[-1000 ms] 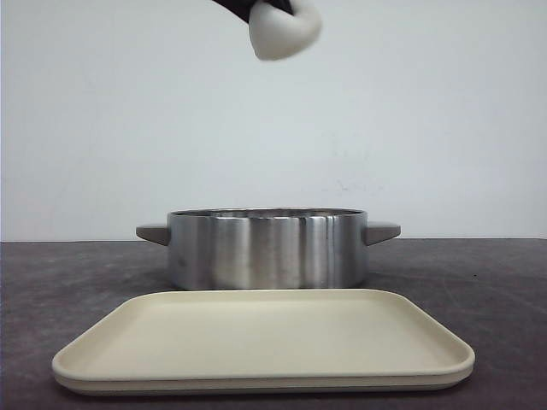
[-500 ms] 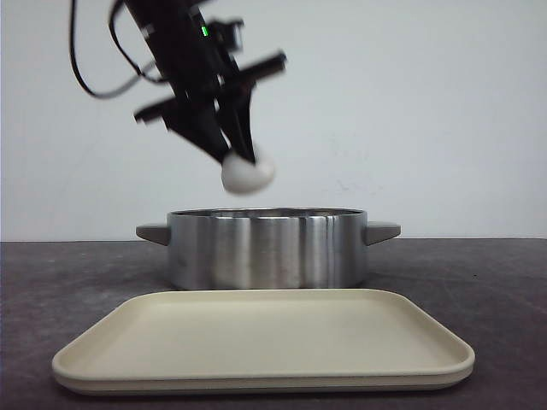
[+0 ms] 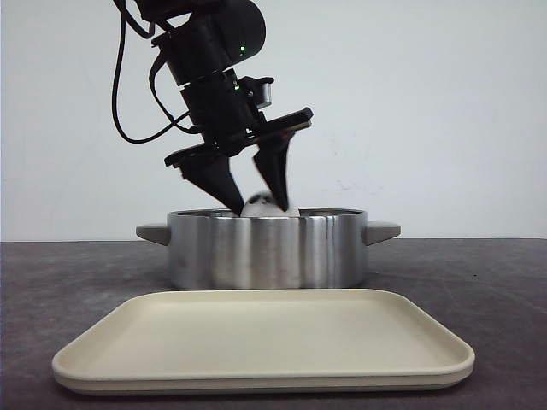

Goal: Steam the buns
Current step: 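Raise the left gripper away from the steamer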

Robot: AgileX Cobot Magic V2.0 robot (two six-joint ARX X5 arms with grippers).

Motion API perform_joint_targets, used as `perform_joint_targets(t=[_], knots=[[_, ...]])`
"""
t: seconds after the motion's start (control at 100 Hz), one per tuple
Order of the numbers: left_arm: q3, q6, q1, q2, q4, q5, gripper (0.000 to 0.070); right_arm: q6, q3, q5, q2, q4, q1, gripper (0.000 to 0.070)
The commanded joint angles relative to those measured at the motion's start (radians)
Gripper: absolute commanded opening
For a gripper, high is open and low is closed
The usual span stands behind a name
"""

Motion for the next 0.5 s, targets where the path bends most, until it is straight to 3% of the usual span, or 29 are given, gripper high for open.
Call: perform_joint_targets(t=[0.0, 0.21, 0.49], knots=[[0.032, 0.006, -0.006, 0.016, -0.014, 0.003, 0.0523, -0.011, 0.018, 0.002, 0.015, 0.013, 0.010, 0.0003], [0.108, 0.011, -0.006, 0.016, -0.124, -0.004, 0.0522, -0.011, 0.017, 0.004, 0.034, 0.011, 0.010, 0.0003], [0.161, 0.026, -0.006, -0.164, -0.186, -0.145, 0.0501, -0.042, 0.015, 0.020, 0.076, 0.009, 0.009, 0.0003]])
